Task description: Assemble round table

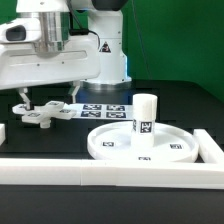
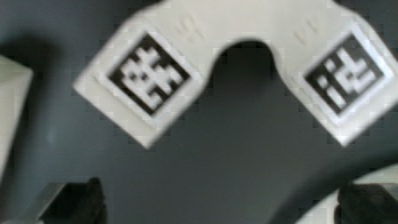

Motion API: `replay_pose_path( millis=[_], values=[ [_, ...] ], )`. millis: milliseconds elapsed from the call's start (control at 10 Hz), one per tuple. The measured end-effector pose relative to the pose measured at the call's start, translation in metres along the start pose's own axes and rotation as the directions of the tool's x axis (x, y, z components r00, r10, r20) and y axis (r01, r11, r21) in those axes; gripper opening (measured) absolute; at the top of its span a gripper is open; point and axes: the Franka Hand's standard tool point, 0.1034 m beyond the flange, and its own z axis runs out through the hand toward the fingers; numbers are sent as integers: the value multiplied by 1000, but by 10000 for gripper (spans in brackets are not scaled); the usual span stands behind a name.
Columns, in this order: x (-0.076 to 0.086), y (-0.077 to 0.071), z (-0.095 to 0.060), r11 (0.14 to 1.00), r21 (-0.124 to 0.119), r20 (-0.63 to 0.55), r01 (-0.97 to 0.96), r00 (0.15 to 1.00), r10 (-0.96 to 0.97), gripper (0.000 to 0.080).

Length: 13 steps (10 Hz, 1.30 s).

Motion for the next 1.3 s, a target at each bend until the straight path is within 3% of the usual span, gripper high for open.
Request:
replay_pose_path(
  millis=[200, 400, 700, 800, 1300],
  values=[
    [-26, 8, -1, 1000, -18, 0, -23, 1000, 23, 649],
    [-40, 13, 1, 1000, -13, 10, -28, 1000, 28, 649],
    [-38, 10, 2, 1000, -11, 10, -24, 1000, 24, 649],
    [-37, 1, 3, 1000, -4, 15, -31, 999, 31, 649],
    [-53, -8, 16, 999, 14, 43, -36, 998, 36, 649]
  ],
)
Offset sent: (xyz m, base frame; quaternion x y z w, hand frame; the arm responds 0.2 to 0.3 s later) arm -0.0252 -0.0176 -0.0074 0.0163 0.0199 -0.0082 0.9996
